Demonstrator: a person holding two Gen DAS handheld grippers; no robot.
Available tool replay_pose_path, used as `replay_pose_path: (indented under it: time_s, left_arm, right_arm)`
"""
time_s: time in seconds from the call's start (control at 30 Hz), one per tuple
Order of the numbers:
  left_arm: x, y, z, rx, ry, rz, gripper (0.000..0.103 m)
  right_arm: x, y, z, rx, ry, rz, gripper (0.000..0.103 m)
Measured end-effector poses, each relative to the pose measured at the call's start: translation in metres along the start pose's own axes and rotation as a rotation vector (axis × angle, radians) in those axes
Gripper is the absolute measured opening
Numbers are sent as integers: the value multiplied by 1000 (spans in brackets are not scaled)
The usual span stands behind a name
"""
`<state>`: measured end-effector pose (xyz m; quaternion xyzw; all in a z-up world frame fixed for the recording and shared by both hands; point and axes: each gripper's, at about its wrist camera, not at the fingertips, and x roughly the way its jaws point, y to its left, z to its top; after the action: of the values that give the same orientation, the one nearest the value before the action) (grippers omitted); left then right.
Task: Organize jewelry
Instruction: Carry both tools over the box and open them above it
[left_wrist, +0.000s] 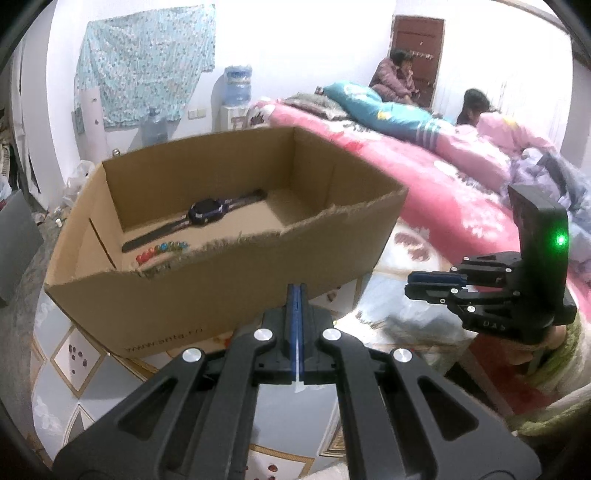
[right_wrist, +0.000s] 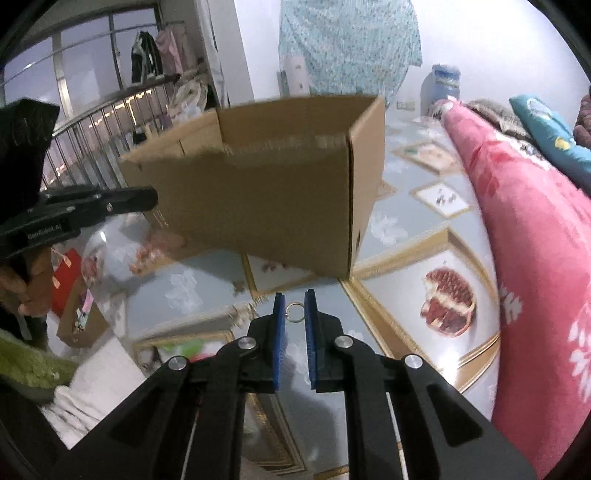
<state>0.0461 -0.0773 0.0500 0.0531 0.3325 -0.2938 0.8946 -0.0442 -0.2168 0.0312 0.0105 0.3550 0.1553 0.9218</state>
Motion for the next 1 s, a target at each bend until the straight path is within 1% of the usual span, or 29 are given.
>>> replay_pose_path:
  time_s: [0.07, 0.13, 0.2, 0.27, 0.37, 0.5, 0.57, 0.7, 0.73, 0.83, 0.9, 0.93, 0.97, 1.0]
  left_arm:
    - [-11, 0, 7, 1, -33, -20, 0]
    - [-18, 0, 13, 5, -58, -25, 0]
    - [-26, 4, 25, 4, -94, -37, 0]
    - [-30, 9, 37, 2, -119, -42, 0]
    - [-26, 17, 57, 0, -137, -26, 0]
    - [-7, 29, 82, -21, -129, -21, 0]
    - [7, 34, 92, -25, -116, -1, 0]
    - [39, 45, 108, -41, -73, 46, 0]
    - [50, 48, 111, -53, -47, 65, 0]
    - [64, 55, 115, -91, -9, 80, 1]
    - [64, 56, 112, -93, -10, 78, 4]
    - [62, 55, 109, -90, -17, 86, 10]
    - [60, 54, 107, -86, -21, 91, 14]
    - [58, 53, 105, -83, -25, 99, 15]
  right_arm:
    - [-13, 4, 10, -1, -44, 4, 11]
    - [-26, 10, 24, 0, -100, 15, 11]
    - [-33, 14, 38, -1, -143, 32, 11]
    - [-34, 19, 56, -4, -187, 56, 11]
    - [-23, 27, 84, -14, -217, 68, 11]
    - [5, 34, 114, -32, -210, 38, 11]
    - [17, 32, 126, -19, -197, 24, 11]
    - [46, 20, 148, 23, -153, -29, 11]
    - [53, 16, 152, 43, -137, -37, 11]
    - [67, 8, 157, 84, -105, -36, 12]
    - [66, 9, 154, 90, -114, -31, 14]
    - [64, 9, 152, 88, -118, -32, 16]
    - [62, 11, 150, 85, -125, -34, 22]
    - [59, 13, 147, 78, -132, -36, 24]
